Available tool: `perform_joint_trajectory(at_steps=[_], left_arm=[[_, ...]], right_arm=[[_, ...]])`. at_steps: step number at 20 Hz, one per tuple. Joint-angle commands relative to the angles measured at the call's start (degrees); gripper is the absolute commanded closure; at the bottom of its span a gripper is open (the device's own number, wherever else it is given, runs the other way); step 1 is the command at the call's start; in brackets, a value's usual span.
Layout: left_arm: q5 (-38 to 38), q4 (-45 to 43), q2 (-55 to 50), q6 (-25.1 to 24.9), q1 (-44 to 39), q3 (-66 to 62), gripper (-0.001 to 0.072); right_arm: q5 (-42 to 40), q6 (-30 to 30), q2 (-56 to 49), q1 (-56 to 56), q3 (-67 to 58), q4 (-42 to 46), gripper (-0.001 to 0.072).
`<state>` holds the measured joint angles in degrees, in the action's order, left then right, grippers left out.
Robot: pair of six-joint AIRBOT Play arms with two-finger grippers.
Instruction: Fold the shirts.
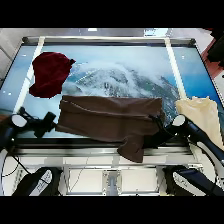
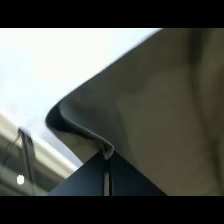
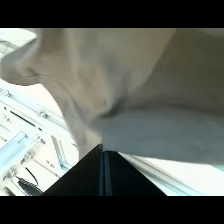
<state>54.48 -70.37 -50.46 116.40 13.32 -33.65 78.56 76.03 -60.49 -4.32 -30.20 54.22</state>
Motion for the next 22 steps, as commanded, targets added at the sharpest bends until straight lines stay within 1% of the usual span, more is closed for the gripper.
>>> perform_joint_trajectory(at_steps=[1,3,5,8,10,13,18,22], left_arm=[[1.2,0.0,0.9,-7.8,0.1,-9.1,0.0691],[1.1,-0.2,1.2,-8.1,0.1,-13.4,0.0691],[-0.1,0.5,1.2,-9.2,0.0,-16.0,0.0691],[-4.7,3.9,1.0,-13.7,-0.8,-16.9,0.0693],[-7.0,3.9,-0.4,-16.1,-3.5,-17.2,0.0693],[-9.5,1.9,-6.5,-16.8,-7.1,-18.8,0.0693],[-11.6,-0.4,-20.5,-16.9,-7.4,-26.5,0.0693],[-12.3,-0.5,-31.5,-17.1,-7.4,-33.7,0.0693]], right_arm=[[8.5,0.8,1.8,3.5,-7.5,6.9,0.0684],[10.0,0.8,2.0,6.8,-11.7,9.3,0.0684],[9.4,0.9,2.0,9.4,-16.2,8.7,0.0685],[3.3,1.1,1.7,9.5,-22.8,8.1,0.0686],[-0.6,1.3,-0.3,8.7,-27.1,7.4,0.0687],[-4.5,2.0,-6.6,7.8,-33.9,7.2,0.0687],[-8.9,3.0,-19.2,8.1,-43.3,7.6,0.0687],[-11.3,8.0,-27.9,8.2,-45.7,13.1,0.0687]])
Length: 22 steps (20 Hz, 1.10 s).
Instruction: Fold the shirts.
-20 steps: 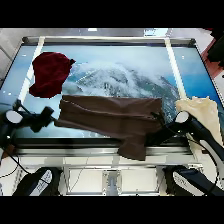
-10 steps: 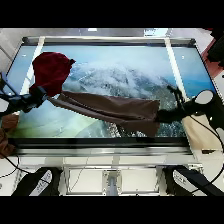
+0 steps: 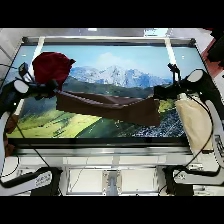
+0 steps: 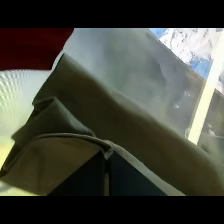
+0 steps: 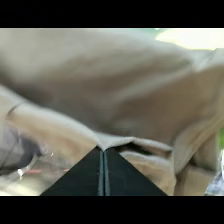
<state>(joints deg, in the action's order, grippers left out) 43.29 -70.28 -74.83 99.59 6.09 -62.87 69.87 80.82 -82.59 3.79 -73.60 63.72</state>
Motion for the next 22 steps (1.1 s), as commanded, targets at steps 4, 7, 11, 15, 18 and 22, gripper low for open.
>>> perform_joint_trajectory(at_steps=[4,7,11,15,18,22], left_arm=[[-3.7,-0.6,-15.0,0.7,-0.1,-10.0,0.0693],[-4.6,-0.6,-19.3,0.7,-0.4,-11.9,0.0693],[-6.9,0.0,-21.0,0.3,-1.7,-12.0,0.0691],[-1.9,0.4,-20.9,-0.6,-1.8,-17.2,0.0190],[4.9,0.4,-19.6,-0.6,-1.8,-25.2,0.0191],[7.3,4.7,-14.3,-0.8,-1.8,-32.6,0.0191]], right_arm=[[-4.3,6.4,-11.9,0.0,-2.3,7.3,0.0688],[-8.0,6.4,-15.4,0.0,-2.3,4.3,0.0688],[-15.3,6.1,-17.3,-0.4,-2.3,-1.8,0.0684],[-12.5,0.0,-16.3,-0.4,-4.8,-4.8,0.0415],[-7.1,-4.3,-11.0,-0.4,-8.6,0.3,0.0416],[-11.3,-4.4,4.4,1.3,-9.5,8.5,0.0411]])
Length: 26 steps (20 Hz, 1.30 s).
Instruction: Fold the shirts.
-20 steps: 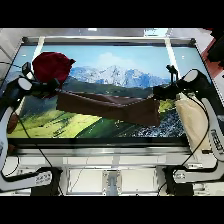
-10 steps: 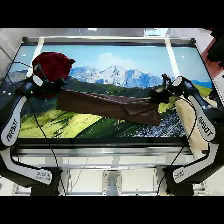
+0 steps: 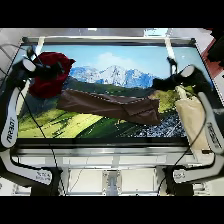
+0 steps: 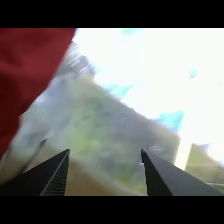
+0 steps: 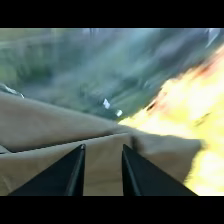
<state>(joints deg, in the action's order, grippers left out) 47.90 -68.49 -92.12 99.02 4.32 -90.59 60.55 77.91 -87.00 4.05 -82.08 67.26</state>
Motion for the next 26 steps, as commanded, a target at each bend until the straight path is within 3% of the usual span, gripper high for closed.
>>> perform_joint_trajectory(at_steps=[1,4,7,9,12,15,16,17,18,22,26], left_arm=[[2.4,4.7,4.7,-1.4,0.0,-5.3,0.0191],[4.5,11.2,8.9,-8.8,-0.6,-5.4,0.0191],[9.6,15.6,10.2,-19.2,-3.4,-5.4,0.0190],[11.0,16.0,10.2,-25.2,-6.5,-5.4,0.0190],[8.7,15.9,10.1,-29.7,-11.5,-5.3,0.0191],[4.2,15.5,9.0,-36.2,-15.9,-5.3,0.0227],[3.9,15.5,8.2,-38.7,-17.2,-5.3,0.0227],[4.3,15.4,6.8,-41.4,-18.5,-5.3,0.0227],[4.6,14.8,5.2,-42.1,-19.7,-5.3,0.0227],[4.5,6.2,-2.7,-39.2,-24.9,-5.4,0.0230],[3.9,5.1,-9.8,-37.7,-28.1,-5.4,0.0230]], right_arm=[[-5.1,-1.4,13.4,2.4,-1.0,4.3,0.0367],[-10.8,-1.2,24.5,8.3,2.1,-2.1,0.0319],[-6.9,-1.2,31.1,16.0,13.9,-7.3,0.0319],[-6.8,-2.1,32.1,20.6,24.5,-15.6,0.0320],[-5.8,-9.9,29.7,24.9,37.8,-28.0,0.0323],[1.3,-20.6,21.6,26.8,46.3,-37.4,0.0319],[1.6,-22.4,18.4,26.8,47.4,-38.6,0.0241],[1.5,-22.5,15.6,26.8,47.7,-39.1,0.0082],[1.0,-22.5,13.2,26.8,47.7,-39.7,0.0022],[-2.2,-25.4,8.1,26.7,47.7,-42.2,0.0035],[-8.9,-25.4,7.9,26.7,47.7,-42.1,0.0035]])
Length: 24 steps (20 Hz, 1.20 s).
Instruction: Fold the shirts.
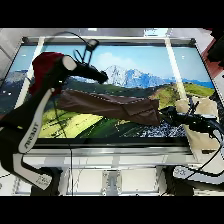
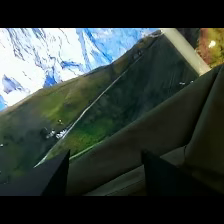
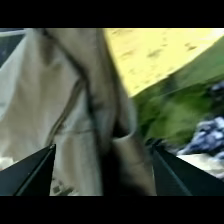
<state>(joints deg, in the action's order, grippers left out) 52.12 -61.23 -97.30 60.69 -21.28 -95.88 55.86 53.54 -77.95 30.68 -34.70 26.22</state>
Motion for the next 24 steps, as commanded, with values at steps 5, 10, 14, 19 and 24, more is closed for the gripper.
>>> perform_joint_trajectory(at_steps=[5,10,14,19,24], left_arm=[[-1.7,-1.3,-9.2,2.1,-4.3,-0.1,0.0375],[-0.2,-1.4,-9.8,2.8,-4.3,-0.1,0.0635],[4.4,-1.9,-10.3,3.2,-4.3,0.0,0.0665],[8.3,-1.8,-12.2,4.2,-4.3,0.0,0.0687],[9.8,-1.8,-13.1,5.6,-4.3,0.0,0.0689]], right_arm=[[-5.0,-1.0,-4.2,-3.0,-1.4,-2.3,0.0037],[-7.7,1.4,-8.4,-11.6,-6.9,-3.1,0.0076],[-8.2,6.1,-9.6,-13.8,-9.6,-1.7,0.0100],[-6.6,8.5,-9.6,-14.5,-10.0,1.0,0.0122],[-6.9,9.9,-9.6,-16.6,-10.0,1.7,0.0342]])
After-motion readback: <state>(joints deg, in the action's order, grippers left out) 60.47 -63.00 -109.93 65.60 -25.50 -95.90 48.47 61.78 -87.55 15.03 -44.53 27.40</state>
